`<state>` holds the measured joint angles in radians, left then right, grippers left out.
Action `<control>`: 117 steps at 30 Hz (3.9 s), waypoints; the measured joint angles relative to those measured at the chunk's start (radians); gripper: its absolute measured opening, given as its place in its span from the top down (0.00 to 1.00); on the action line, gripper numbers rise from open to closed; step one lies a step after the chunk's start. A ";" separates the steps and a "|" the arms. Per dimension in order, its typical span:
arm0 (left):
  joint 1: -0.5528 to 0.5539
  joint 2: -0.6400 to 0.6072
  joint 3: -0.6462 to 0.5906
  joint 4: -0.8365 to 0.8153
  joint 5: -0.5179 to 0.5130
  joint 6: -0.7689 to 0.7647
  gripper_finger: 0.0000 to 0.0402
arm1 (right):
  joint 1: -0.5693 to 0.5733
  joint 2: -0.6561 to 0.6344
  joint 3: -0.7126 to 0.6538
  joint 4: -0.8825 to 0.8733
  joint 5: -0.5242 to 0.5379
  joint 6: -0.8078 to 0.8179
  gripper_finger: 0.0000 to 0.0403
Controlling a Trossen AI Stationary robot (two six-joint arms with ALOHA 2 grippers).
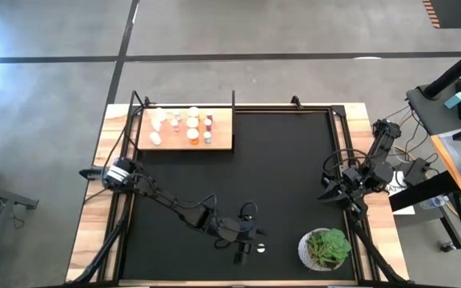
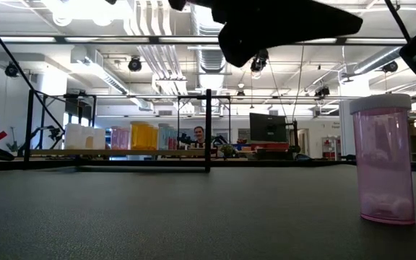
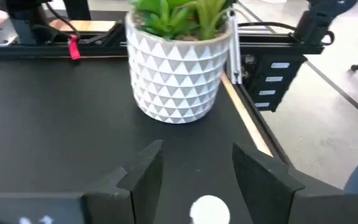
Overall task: Pick and place medicine bottles onto shelf by color
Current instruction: Put the pink pill bottle on the shelf aligned with the other pink pill bottles
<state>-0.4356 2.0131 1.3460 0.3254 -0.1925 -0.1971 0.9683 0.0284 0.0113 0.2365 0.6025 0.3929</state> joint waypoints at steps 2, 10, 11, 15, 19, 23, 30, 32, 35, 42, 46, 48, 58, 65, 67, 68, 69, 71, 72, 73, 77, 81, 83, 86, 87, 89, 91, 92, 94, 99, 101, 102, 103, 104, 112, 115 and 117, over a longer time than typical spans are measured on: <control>-0.010 0.005 0.000 0.002 0.000 -0.001 0.56 | 0.000 0.000 0.000 0.000 0.000 0.000 0.74; -0.052 0.059 -0.001 0.006 -0.005 0.000 0.56 | 0.000 0.000 0.000 0.000 0.000 0.000 0.74; -0.056 0.062 0.003 0.011 -0.006 0.002 0.56 | 0.000 0.000 0.000 0.000 0.000 0.000 0.75; -0.065 0.070 0.006 0.011 -0.033 0.003 0.56 | 0.000 0.001 0.000 0.000 0.000 0.000 0.75; -0.065 0.098 0.005 0.013 -0.049 0.012 0.56 | 0.000 0.001 0.000 0.000 0.000 0.000 0.74; -0.064 0.113 0.010 0.007 -0.067 0.075 0.56 | 0.000 0.001 0.000 0.000 0.000 0.000 0.74; -0.062 0.113 0.005 0.007 -0.071 0.082 0.56 | 0.000 0.000 -0.001 0.000 0.000 0.000 0.76; -0.062 0.113 0.004 0.011 -0.071 0.082 0.56 | 0.000 0.000 -0.001 0.000 0.000 0.000 0.76; -0.060 0.119 0.001 0.012 -0.071 0.082 0.56 | 0.000 0.000 -0.001 0.000 0.000 0.000 0.76; -0.055 0.170 0.000 0.080 -0.076 0.075 0.56 | 0.000 0.001 -0.001 0.000 0.001 0.000 0.75; -0.053 0.171 0.000 0.089 -0.080 0.073 0.56 | 0.000 0.000 -0.001 0.000 0.000 0.000 0.75; -0.050 0.173 0.000 0.086 -0.080 0.073 0.56 | 0.000 0.000 -0.001 0.000 0.000 0.000 0.75; -0.043 0.173 0.000 0.085 -0.077 0.046 0.65 | 0.000 0.000 -0.001 0.000 0.000 0.000 0.76; -0.042 0.172 0.000 0.085 -0.074 0.045 0.77 | 0.000 0.000 -0.001 0.000 0.000 0.000 0.75; -0.042 0.170 0.000 0.084 -0.075 0.045 0.77 | 0.000 0.000 -0.001 0.000 0.000 0.000 0.75; -0.041 0.168 0.000 0.084 -0.076 0.045 0.76 | 0.000 0.000 -0.001 0.000 0.000 0.000 0.75; -0.040 0.165 0.000 0.085 -0.078 0.046 0.76 | 0.000 0.000 -0.001 0.000 0.000 0.000 0.75; -0.039 0.153 0.000 0.084 -0.096 0.046 0.75 | 0.000 0.000 -0.001 0.000 0.000 0.000 0.75; -0.038 0.146 0.000 0.084 -0.105 0.048 0.75 | 0.000 0.000 -0.001 0.000 0.000 0.000 0.75; -0.036 0.139 0.000 0.086 -0.116 0.052 0.75 | 0.000 0.000 -0.001 0.000 0.000 0.000 0.76; -0.027 0.089 -0.016 0.080 -0.176 0.080 0.75 | 0.000 0.000 -0.001 0.000 0.000 0.000 0.77; -0.013 0.018 -0.063 0.037 -0.208 0.080 0.75 | 0.000 0.000 -0.001 0.000 0.000 0.000 0.76; -0.002 -0.023 -0.102 0.027 -0.220 0.076 0.75 | 0.000 0.000 -0.001 0.000 0.000 0.000 0.76; 0.029 -0.104 -0.200 0.025 -0.237 0.077 0.75 | 0.000 0.000 -0.001 0.000 0.000 0.000 0.75; 0.043 -0.134 -0.237 0.029 -0.237 0.076 0.75 | 0.000 0.000 -0.001 0.000 0.000 0.000 0.75; 0.075 -0.196 -0.321 0.026 -0.237 0.076 0.75 | 0.000 0.000 -0.001 0.000 0.000 0.000 0.75; 0.111 -0.265 -0.412 0.045 -0.235 0.087 0.75 | 0.000 0.000 -0.001 -0.001 0.000 0.000 0.75; 0.129 -0.305 -0.462 0.060 -0.235 0.101 0.75 | 0.000 0.000 -0.001 0.001 0.000 0.000 0.76; 0.170 -0.394 -0.560 0.100 -0.227 0.136 0.75 | 0.000 0.000 -0.001 -0.001 0.000 0.000 0.76; 0.252 -0.632 -0.773 0.112 -0.189 0.212 0.75 | 0.000 0.000 -0.001 0.000 0.000 0.000 0.77; 0.270 -0.723 -0.845 0.101 -0.183 0.213 0.75 | 0.000 0.001 -0.001 0.000 0.000 0.000 0.77; 0.275 -0.764 -0.876 0.101 -0.182 0.214 0.75 | 0.000 0.000 -0.001 0.000 0.000 0.000 0.77; 0.281 -0.804 -0.907 0.092 -0.182 0.214 0.75 | 0.000 0.000 -0.001 0.000 0.000 0.000 0.77; 0.287 -0.837 -0.936 0.086 -0.183 0.215 0.75 | 0.000 0.000 -0.001 0.000 0.000 0.000 0.77; 0.325 -0.994 -1.073 0.084 -0.269 0.229 0.75 | 0.000 0.000 -0.001 0.000 0.000 0.000 0.76; 0.343 -1.029 -1.093 0.083 -0.329 0.256 0.75 | 0.000 0.000 -0.001 0.000 0.000 0.000 0.76; 0.364 -1.037 -1.094 0.085 -0.359 0.257 0.75 | 0.000 0.000 -0.001 0.000 0.000 0.000 0.76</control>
<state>-0.0718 0.9762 0.2517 0.4099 -0.5516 0.0597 0.9680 0.0288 0.0101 0.2363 0.6029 0.3927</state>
